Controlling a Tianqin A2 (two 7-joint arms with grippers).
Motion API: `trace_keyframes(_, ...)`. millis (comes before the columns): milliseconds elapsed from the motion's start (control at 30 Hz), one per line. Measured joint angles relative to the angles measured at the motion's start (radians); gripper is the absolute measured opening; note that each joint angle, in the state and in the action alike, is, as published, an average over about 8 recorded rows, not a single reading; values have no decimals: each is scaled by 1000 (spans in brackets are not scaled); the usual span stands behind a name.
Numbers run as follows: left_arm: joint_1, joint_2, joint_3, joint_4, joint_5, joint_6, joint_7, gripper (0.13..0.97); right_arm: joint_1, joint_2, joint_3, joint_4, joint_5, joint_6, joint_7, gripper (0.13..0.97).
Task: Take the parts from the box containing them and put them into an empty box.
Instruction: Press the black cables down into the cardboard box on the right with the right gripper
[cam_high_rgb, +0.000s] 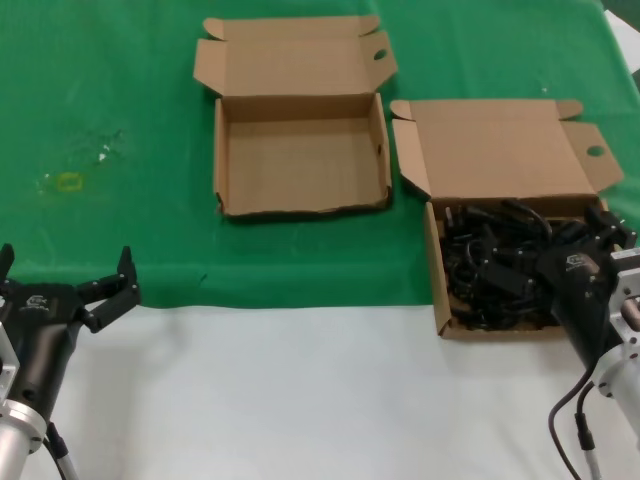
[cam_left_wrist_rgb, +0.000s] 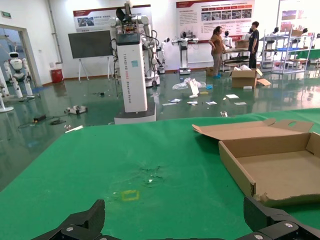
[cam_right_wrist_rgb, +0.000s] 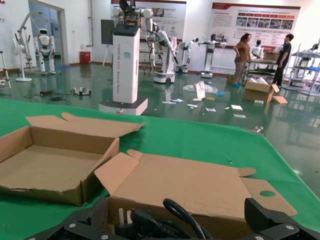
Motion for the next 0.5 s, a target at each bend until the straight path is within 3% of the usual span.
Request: trace_keyframes(500,0,0,0,0,0,0,0,914,-2,4,1,1,0,-9,-1,966)
